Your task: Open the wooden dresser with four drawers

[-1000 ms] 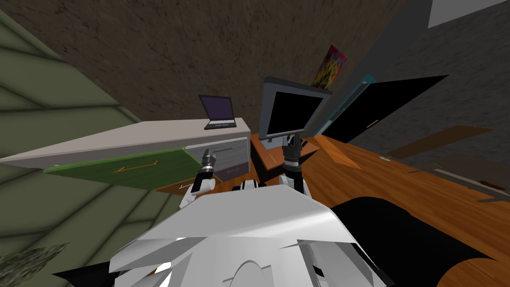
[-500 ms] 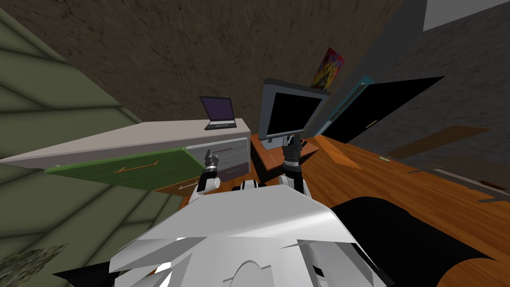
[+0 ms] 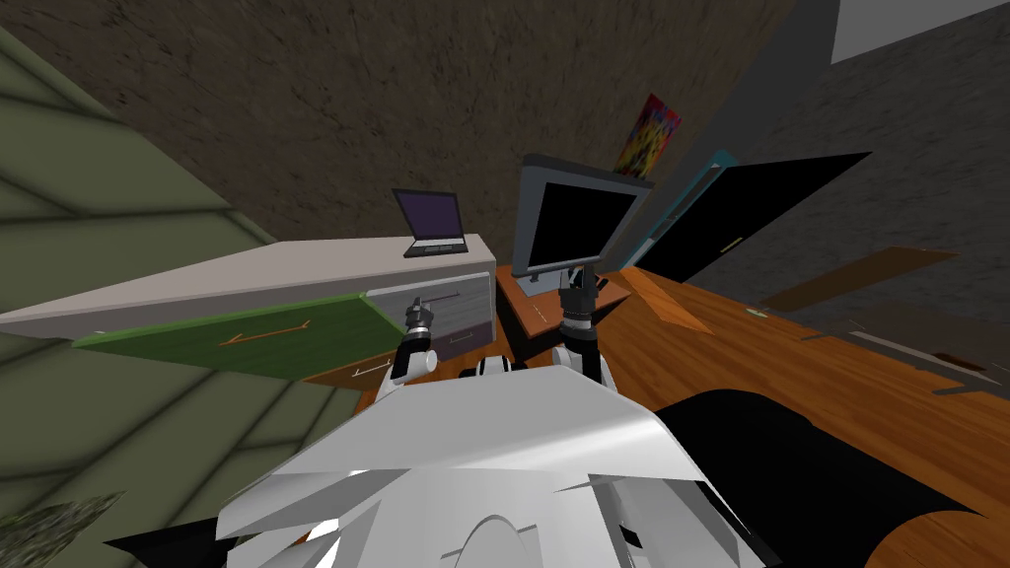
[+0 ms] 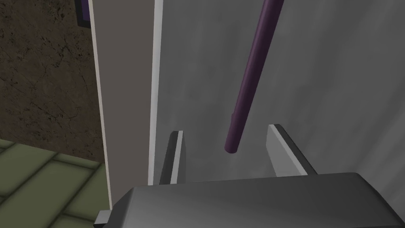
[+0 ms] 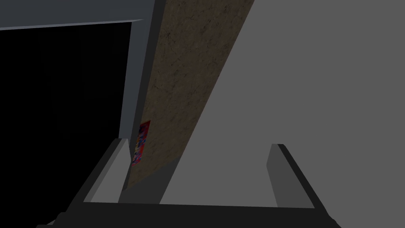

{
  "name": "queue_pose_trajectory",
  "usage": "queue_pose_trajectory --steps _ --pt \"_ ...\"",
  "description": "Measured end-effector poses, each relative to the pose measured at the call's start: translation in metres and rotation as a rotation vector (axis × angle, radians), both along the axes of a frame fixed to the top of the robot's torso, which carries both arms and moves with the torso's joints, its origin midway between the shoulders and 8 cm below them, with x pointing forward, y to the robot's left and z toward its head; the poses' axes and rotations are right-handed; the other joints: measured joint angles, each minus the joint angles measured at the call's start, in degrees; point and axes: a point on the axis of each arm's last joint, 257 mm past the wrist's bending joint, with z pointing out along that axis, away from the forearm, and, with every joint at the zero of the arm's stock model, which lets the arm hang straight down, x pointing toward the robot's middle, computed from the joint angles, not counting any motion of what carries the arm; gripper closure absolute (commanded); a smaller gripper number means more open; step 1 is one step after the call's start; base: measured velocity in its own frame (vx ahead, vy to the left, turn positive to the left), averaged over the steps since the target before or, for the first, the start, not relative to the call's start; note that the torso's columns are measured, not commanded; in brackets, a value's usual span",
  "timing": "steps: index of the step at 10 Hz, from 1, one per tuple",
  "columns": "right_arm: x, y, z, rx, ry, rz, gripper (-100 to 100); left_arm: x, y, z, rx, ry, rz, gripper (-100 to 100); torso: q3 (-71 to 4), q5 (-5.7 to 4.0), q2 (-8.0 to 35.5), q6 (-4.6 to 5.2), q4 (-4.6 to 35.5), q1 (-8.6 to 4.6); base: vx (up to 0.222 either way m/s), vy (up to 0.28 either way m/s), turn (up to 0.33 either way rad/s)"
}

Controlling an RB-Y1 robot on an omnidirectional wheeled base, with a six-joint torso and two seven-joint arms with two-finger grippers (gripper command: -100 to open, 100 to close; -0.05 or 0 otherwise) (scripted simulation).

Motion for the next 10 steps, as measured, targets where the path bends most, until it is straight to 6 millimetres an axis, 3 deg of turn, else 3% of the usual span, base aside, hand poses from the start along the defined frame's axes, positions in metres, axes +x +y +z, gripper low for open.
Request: queue_pose_trajectory --steps 5,6,10 --pt "0.000 0.000 0.000 0.000 0.000 0.000 0 -0.006 -0.001 0.005 0.000 -0.001 -0.004 100 0.0 0.03 -0.1 0.00 0.0 0.11 -0.153 -0.046 0.008" --pt "0.000 0.000 0.000 0.000 0.000 0.000 0 -0.006 -0.002 0.005 0.000 0.000 -0.004 -100 -0.2 0.04 -0.4 0.00 -0.1 0.15 -0.018 -0.005 -0.001" --pt "0.000 0.000 0.000 0.000 0.000 0.000 0 -0.005 0.012 0.009 0.100 0.016 -0.032 -100 0.0 0.01 0.0 0.00 0.0 0.02 0.017 0.003 0.001"
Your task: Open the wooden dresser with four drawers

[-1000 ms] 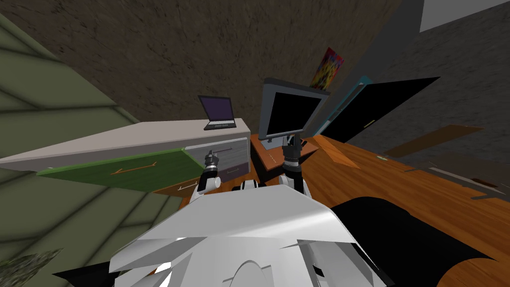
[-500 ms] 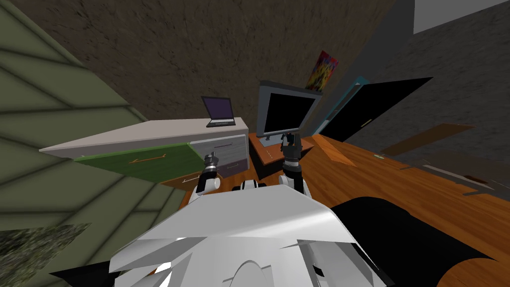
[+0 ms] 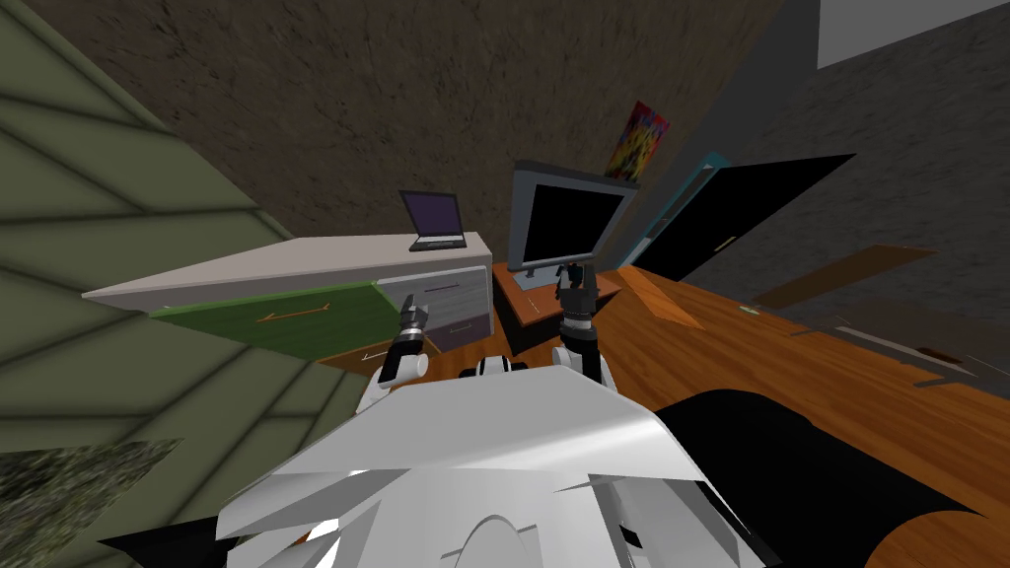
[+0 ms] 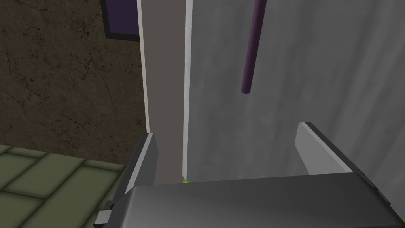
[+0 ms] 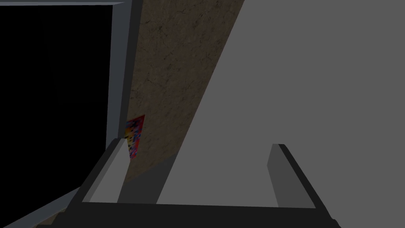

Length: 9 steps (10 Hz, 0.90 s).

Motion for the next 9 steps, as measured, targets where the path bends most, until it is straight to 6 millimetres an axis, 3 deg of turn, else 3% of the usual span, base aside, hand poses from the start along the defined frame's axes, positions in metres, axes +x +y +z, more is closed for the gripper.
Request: queue_pose_trajectory --steps 3,6,9 --pt "0.000 0.000 0.000 0.000 0.000 0.000 0 0.001 0.008 0.002 0.058 0.014 -0.015 -100 0.0 0.00 0.1 0.00 0.0 0.01 0.028 0.006 0.004" --pt "0.000 0.000 0.000 0.000 0.000 0.000 0 0.004 0.018 -0.006 0.088 0.039 -0.014 -100 -0.2 0.00 -0.3 0.00 -0.1 -0.02 0.157 0.007 0.017" --pt "0.000 0.000 0.000 0.000 0.000 0.000 0 0.004 0.012 -0.009 0.029 0.027 0.006 -100 0.2 0.01 0.4 0.00 0.1 0.03 0.051 0.017 0.002"
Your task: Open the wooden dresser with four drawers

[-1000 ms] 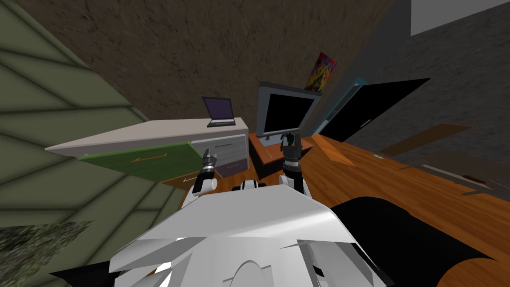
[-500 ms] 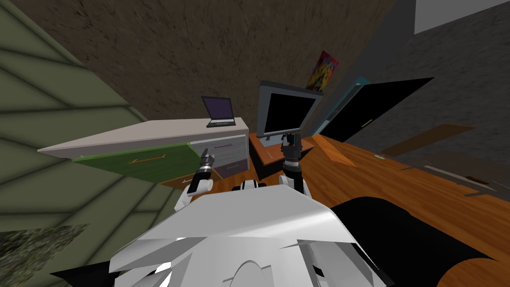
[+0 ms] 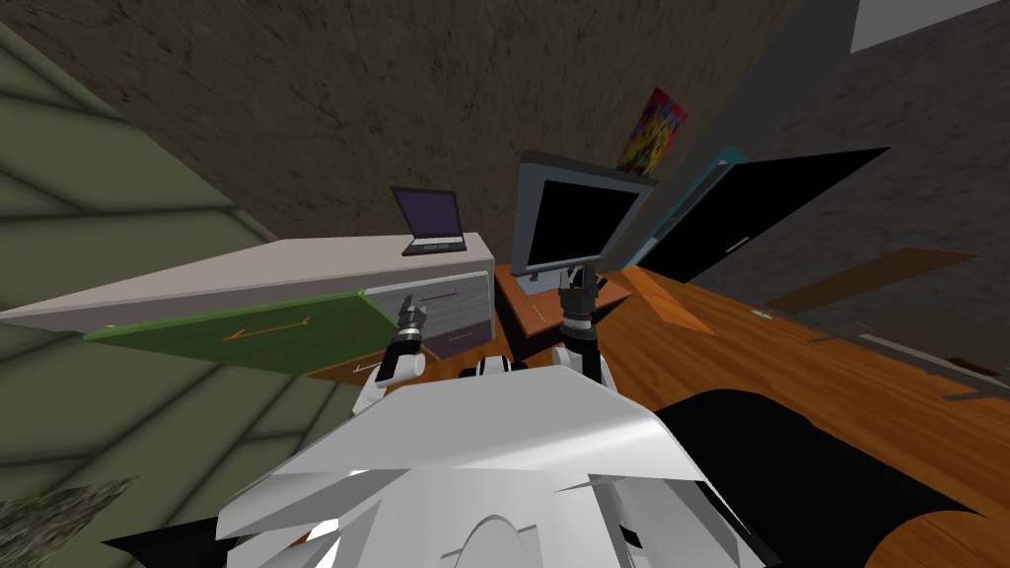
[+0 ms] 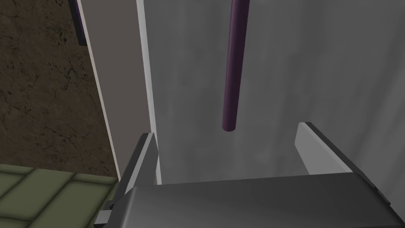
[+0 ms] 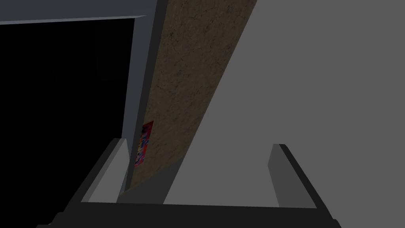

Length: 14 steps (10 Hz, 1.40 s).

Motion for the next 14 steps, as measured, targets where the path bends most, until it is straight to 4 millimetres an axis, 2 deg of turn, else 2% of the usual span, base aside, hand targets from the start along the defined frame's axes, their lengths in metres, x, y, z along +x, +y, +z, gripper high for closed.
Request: queue_pose_trajectory --steps 5,7,8,14 --pt "0.000 0.000 0.000 0.000 0.000 0.000 0 -0.001 -0.017 -0.007 -0.130 -0.018 0.037 -100 -0.3 -0.01 -0.4 0.00 -0.1 -0.02 0.000 0.000 0.000" --pt "0.000 0.000 0.000 0.000 0.000 0.000 0 -0.002 -0.017 -0.003 -0.131 -0.020 0.039 -100 -0.3 0.00 -0.6 0.00 -0.1 0.04 0.041 0.015 -0.032" --pt "0.000 0.000 0.000 0.000 0.000 0.000 0 -0.002 -0.017 -0.003 -0.132 -0.019 0.039 100 -0.2 0.01 -0.3 -0.01 -0.1 0.01 0.000 0.000 0.000" --pt "0.000 0.000 0.000 0.000 0.000 0.000 0 -0.008 -0.018 0.003 -0.131 -0.022 0.035 100 -0.2 -0.03 -0.2 0.00 -0.1 -0.05 -0.153 -0.044 0.008"
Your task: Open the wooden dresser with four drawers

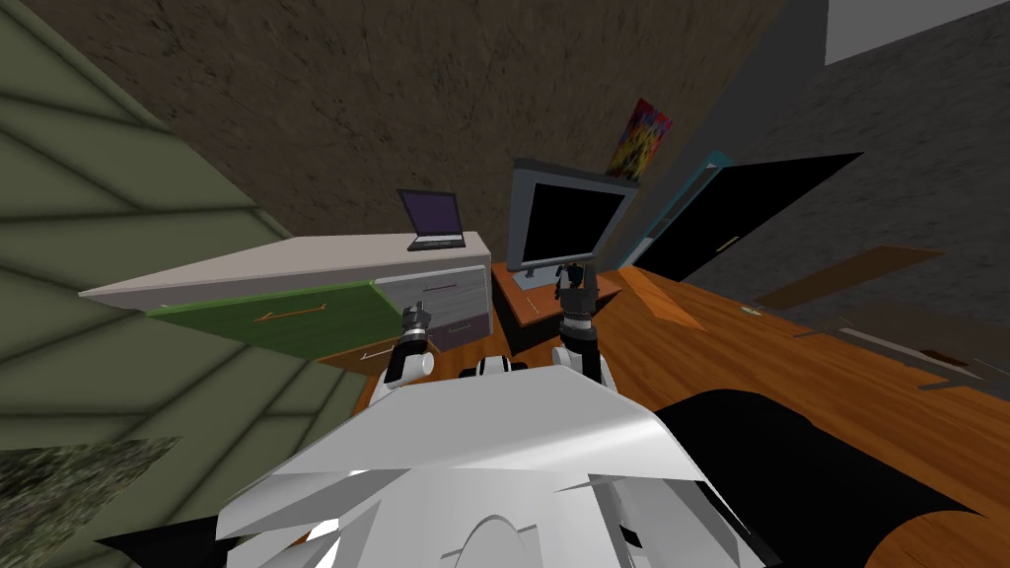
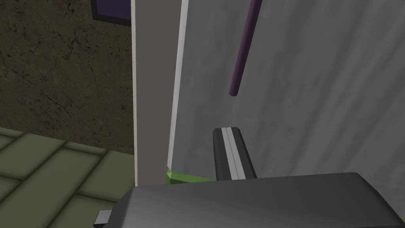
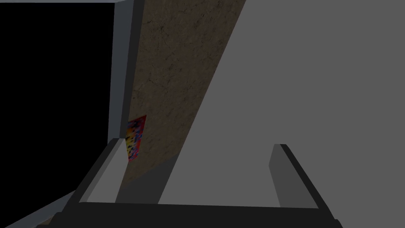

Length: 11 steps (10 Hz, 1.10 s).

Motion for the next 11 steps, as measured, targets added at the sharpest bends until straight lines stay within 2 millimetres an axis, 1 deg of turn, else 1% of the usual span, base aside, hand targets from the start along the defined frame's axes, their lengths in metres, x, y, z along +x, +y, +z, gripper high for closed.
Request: queue_pose_trajectory --steps 1,7,8,11 --pt "0.000 0.000 0.000 0.000 0.000 0.000 0 0.000 0.000 0.000 0.000 0.000 0.000 -100 -0.2 0.05 -0.4 0.00 -0.1 0.15 -0.021 -0.008 -0.003" --pt "0.000 0.000 0.000 0.000 0.000 0.000 0 0.002 0.017 0.005 0.134 0.022 -0.041 -100 0.0 0.01 0.0 0.00 0.0 0.00 0.022 0.008 -0.001" --pt "0.000 0.000 0.000 0.000 0.000 0.000 0 0.003 0.020 0.005 0.153 0.026 -0.046 -100 0.0 0.01 -0.1 0.00 0.0 0.02 0.074 0.029 -0.009" --pt "0.000 0.000 0.000 0.000 0.000 0.000 0 0.007 0.025 -0.002 0.177 0.032 -0.051 -100 -0.2 0.04 -0.3 0.00 -0.1 0.11 0.150 0.050 -0.011"
